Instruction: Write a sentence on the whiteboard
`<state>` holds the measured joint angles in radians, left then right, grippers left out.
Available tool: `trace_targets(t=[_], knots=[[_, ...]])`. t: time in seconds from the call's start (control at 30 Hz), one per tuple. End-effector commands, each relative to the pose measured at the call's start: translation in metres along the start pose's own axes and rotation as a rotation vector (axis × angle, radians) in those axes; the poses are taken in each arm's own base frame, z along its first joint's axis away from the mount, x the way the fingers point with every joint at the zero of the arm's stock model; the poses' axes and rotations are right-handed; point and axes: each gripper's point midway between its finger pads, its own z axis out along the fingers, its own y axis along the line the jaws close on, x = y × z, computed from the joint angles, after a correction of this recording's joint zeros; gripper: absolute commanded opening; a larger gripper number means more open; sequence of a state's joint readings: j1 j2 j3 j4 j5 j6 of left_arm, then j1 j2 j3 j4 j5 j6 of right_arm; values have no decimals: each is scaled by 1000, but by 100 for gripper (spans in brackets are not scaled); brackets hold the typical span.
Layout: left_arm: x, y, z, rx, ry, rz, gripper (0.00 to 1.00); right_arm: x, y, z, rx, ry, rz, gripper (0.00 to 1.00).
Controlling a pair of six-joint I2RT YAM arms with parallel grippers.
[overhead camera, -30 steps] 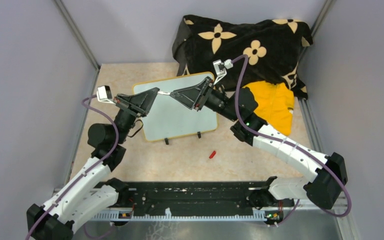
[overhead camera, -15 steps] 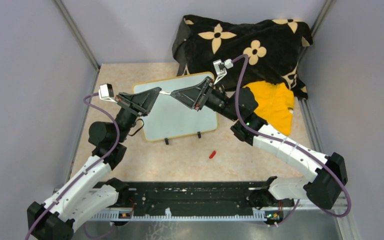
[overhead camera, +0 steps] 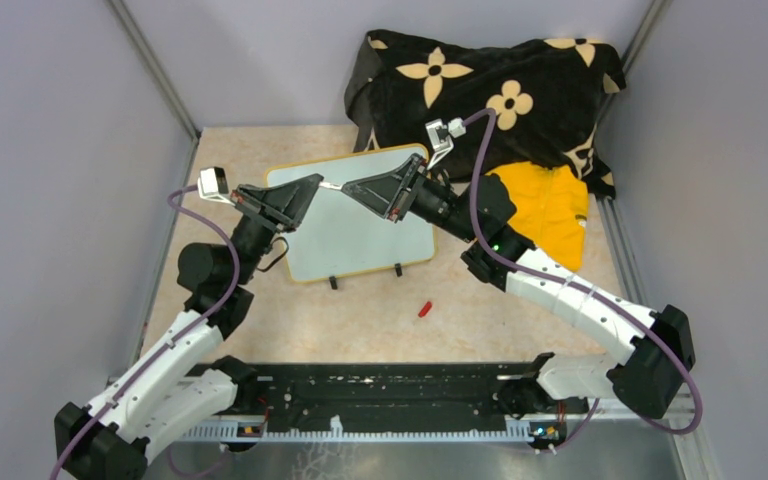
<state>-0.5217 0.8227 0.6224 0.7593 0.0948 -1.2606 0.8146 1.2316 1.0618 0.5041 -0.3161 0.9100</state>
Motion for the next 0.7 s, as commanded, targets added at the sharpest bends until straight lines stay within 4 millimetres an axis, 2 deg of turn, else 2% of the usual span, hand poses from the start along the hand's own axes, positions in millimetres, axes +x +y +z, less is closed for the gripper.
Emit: trace_targets(t=[0.0,0.2,0.3,0.33,0.43,0.5,0.57,0.67], knots=[[1,-9,3,24,10,14,0,-17,28,-1,-84,-34,-28,16],[2,-7,3,19,14,12,0,-17,29,-2,-89,-33,-26,1],[3,-3,2,11,19,12,0,-18,28,-3,-80,-42,-26,0],[4,-2,1,9,20,16,9,-19,28,-3,-77,-47,-30,0],[4,3,-3,-14,21,50,54,-24,25,-8,-45,-63,-60,0],[2,13,-8,-64,7,75,73,-29,23,-15,-6,-76,-102,0],[-3,21,-18,-101,-19,139,84,-31,13,-23,65,-79,-167,0],[-6,38,-32,-201,2,284,88,-37,-1,-41,175,-96,-251,0]])
